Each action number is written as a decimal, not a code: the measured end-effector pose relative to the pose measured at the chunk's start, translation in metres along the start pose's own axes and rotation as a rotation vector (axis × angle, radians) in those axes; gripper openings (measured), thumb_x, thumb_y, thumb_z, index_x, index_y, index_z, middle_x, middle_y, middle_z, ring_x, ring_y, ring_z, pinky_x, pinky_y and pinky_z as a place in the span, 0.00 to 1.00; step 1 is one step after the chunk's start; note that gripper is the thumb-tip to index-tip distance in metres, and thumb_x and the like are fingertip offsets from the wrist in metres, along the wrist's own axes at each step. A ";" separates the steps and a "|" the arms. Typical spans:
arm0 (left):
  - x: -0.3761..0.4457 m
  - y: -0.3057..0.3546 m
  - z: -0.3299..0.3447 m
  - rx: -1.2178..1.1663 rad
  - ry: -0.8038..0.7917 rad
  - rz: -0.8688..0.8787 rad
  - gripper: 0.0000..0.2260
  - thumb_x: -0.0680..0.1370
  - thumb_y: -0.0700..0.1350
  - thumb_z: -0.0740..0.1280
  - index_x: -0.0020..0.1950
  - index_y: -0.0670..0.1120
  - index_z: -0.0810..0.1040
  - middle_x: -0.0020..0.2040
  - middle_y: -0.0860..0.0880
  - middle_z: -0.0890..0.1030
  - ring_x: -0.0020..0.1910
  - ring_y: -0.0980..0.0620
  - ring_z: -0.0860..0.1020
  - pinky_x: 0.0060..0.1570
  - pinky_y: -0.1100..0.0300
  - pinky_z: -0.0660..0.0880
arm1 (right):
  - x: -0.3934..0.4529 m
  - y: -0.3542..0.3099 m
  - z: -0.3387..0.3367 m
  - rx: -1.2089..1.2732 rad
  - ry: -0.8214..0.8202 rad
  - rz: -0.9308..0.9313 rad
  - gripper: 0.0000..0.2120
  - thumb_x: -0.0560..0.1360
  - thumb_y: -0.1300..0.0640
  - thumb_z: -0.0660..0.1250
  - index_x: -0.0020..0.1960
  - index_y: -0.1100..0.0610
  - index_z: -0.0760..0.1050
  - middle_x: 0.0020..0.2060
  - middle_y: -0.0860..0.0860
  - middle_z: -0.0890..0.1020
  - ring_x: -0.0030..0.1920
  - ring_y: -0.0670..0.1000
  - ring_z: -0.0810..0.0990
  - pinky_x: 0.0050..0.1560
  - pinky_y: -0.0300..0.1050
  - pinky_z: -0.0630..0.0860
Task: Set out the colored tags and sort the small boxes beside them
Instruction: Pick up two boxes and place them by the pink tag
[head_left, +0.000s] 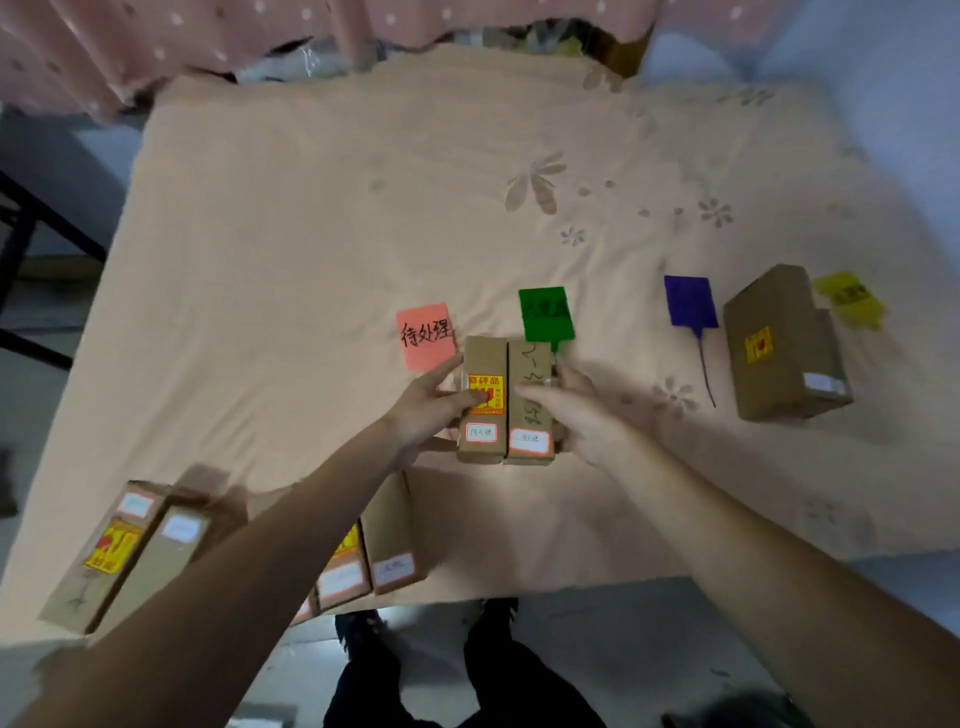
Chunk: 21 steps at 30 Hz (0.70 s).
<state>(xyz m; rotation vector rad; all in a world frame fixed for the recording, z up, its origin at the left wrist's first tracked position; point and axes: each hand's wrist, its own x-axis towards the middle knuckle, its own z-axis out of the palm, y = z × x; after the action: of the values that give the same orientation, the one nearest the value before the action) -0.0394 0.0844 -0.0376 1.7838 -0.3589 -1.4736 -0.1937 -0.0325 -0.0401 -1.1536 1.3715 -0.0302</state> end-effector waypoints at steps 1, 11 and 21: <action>0.008 -0.007 0.002 -0.009 0.002 -0.031 0.33 0.80 0.44 0.73 0.81 0.62 0.65 0.59 0.45 0.88 0.56 0.45 0.87 0.52 0.49 0.83 | 0.011 0.006 0.000 -0.024 -0.009 0.011 0.18 0.78 0.57 0.76 0.66 0.51 0.78 0.58 0.52 0.88 0.56 0.57 0.88 0.57 0.59 0.85; 0.031 -0.014 0.014 0.028 0.080 -0.109 0.29 0.81 0.42 0.71 0.79 0.58 0.65 0.60 0.47 0.84 0.58 0.46 0.84 0.60 0.40 0.82 | 0.047 0.012 0.000 -0.127 -0.068 -0.021 0.20 0.79 0.50 0.73 0.70 0.46 0.76 0.59 0.50 0.87 0.54 0.54 0.88 0.61 0.60 0.84; -0.012 0.010 -0.066 0.157 0.227 0.091 0.25 0.81 0.45 0.70 0.78 0.51 0.70 0.57 0.49 0.81 0.58 0.42 0.82 0.63 0.42 0.81 | -0.008 -0.030 0.007 -0.259 0.200 -0.302 0.33 0.79 0.56 0.71 0.82 0.52 0.66 0.67 0.52 0.81 0.65 0.54 0.82 0.64 0.45 0.76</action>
<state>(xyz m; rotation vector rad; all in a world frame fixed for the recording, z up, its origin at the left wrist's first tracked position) 0.0205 0.1106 -0.0204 2.0085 -0.4420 -1.1930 -0.1732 -0.0382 -0.0164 -1.6040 1.3918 -0.1939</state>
